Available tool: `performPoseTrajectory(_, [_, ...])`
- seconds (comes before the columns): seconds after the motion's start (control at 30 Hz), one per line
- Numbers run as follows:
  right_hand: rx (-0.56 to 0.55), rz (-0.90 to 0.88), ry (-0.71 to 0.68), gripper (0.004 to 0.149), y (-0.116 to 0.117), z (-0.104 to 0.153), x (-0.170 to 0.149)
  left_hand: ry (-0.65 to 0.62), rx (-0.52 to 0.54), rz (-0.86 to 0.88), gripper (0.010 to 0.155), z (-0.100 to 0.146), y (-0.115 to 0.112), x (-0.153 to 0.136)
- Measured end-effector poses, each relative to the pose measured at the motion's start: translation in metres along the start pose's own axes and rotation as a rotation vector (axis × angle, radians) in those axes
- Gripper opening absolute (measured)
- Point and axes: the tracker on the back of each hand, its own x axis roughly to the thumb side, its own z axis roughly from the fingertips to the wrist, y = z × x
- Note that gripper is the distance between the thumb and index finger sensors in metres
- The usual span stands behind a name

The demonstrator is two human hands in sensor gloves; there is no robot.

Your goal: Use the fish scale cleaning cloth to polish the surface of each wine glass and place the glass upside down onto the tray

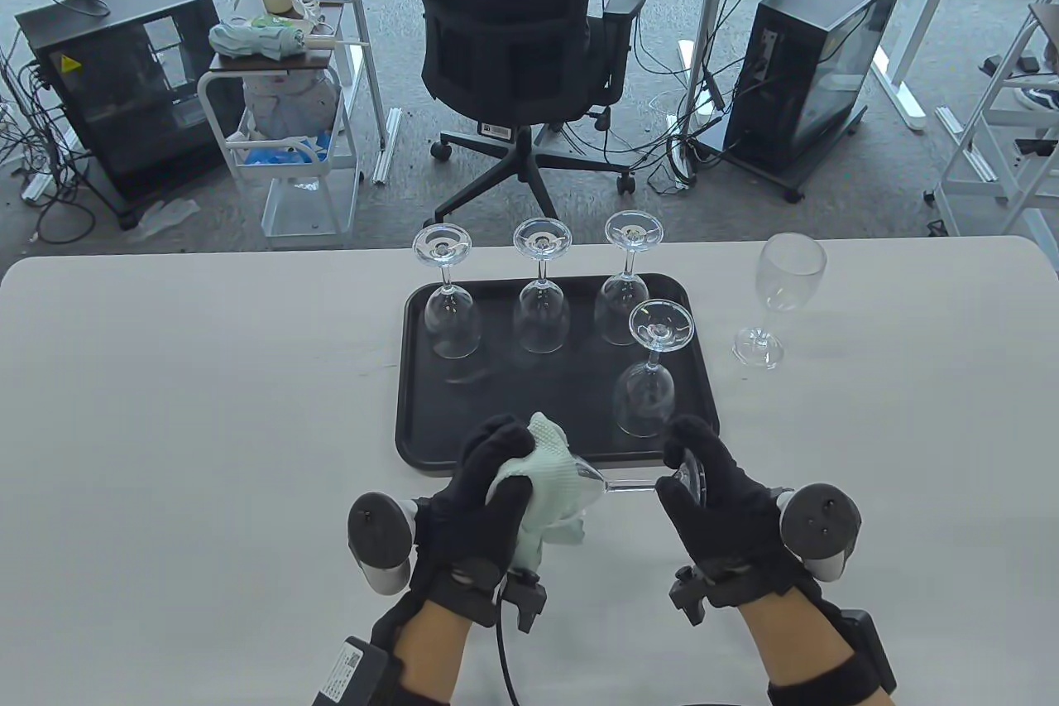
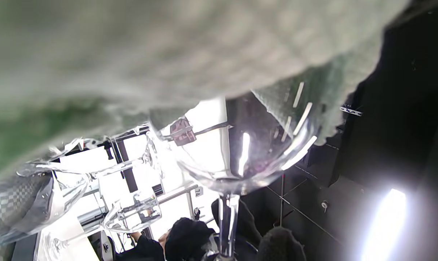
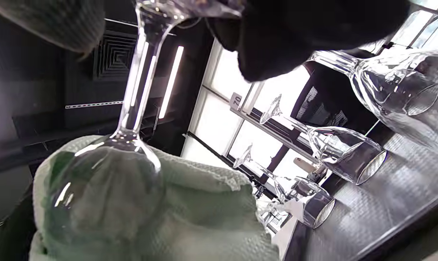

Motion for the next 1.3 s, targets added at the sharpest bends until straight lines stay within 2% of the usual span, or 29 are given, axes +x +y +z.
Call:
performPoseTrajectory(0.13, [-0.026, 0.286, -0.233, 0.092, 0.0, 0.003, 0.009, 0.087, -0.004, 0.054, 0.057, 0.0, 0.003, -0.004])
performPoseTrajectory(0.2, [-0.067, 0.354, -0.287, 0.093, 0.0, 0.004, 0.011, 0.1, -0.016, 0.081, 0.057, 0.001, 0.002, -0.005])
performPoseTrajectory(0.27, [-0.085, 0.221, -0.208, 0.086, 0.002, 0.004, 0.005, 0.087, -0.016, 0.061, 0.057, 0.002, 0.001, -0.003])
performPoseTrajectory(0.33, [-0.052, 0.106, -0.106, 0.08, 0.003, 0.003, 0.001, 0.069, -0.021, 0.044, 0.058, 0.002, 0.0, -0.003])
performPoseTrajectory(0.43, [0.001, -0.037, 0.065, 0.08, 0.003, 0.002, -0.004, 0.016, -0.025, 0.01, 0.058, 0.001, 0.0, -0.001])
performPoseTrajectory(0.5, [0.019, -0.004, 0.024, 0.082, 0.002, 0.001, -0.003, 0.019, -0.019, 0.007, 0.058, 0.0, 0.001, -0.001])
performPoseTrajectory(0.53, [0.017, 0.096, -0.033, 0.086, 0.001, 0.001, 0.0, 0.029, -0.026, 0.009, 0.057, 0.0, 0.002, -0.001])
performPoseTrajectory(0.63, [-0.024, 0.272, -0.226, 0.092, 0.001, 0.003, 0.008, 0.079, -0.018, 0.049, 0.057, 0.0, 0.004, -0.003])
performPoseTrajectory(0.7, [-0.061, 0.335, -0.284, 0.093, 0.0, 0.004, 0.01, 0.091, -0.028, 0.077, 0.057, 0.0, 0.003, -0.004])
performPoseTrajectory(0.8, [-0.069, 0.181, -0.172, 0.083, 0.002, 0.003, 0.005, 0.076, -0.017, 0.051, 0.058, 0.001, 0.001, -0.001])
performPoseTrajectory(0.93, [0.023, -0.046, 0.073, 0.08, 0.001, 0.001, -0.003, 0.0, -0.012, -0.002, 0.058, 0.001, 0.0, 0.0])
performPoseTrajectory(1.03, [0.007, 0.092, -0.026, 0.086, 0.0, 0.002, 0.0, 0.025, -0.021, 0.005, 0.057, 0.0, 0.0, -0.001])
performPoseTrajectory(1.17, [-0.054, 0.321, -0.263, 0.092, 0.0, 0.004, 0.008, 0.097, -0.023, 0.075, 0.057, 0.001, 0.002, -0.005])
performPoseTrajectory(1.23, [-0.084, 0.288, -0.252, 0.089, 0.0, 0.005, 0.008, 0.095, -0.017, 0.071, 0.057, 0.001, 0.001, -0.005])
performPoseTrajectory(1.3, [-0.073, 0.152, -0.139, 0.081, 0.0, 0.002, 0.003, 0.079, -0.014, 0.046, 0.058, 0.002, -0.001, -0.003])
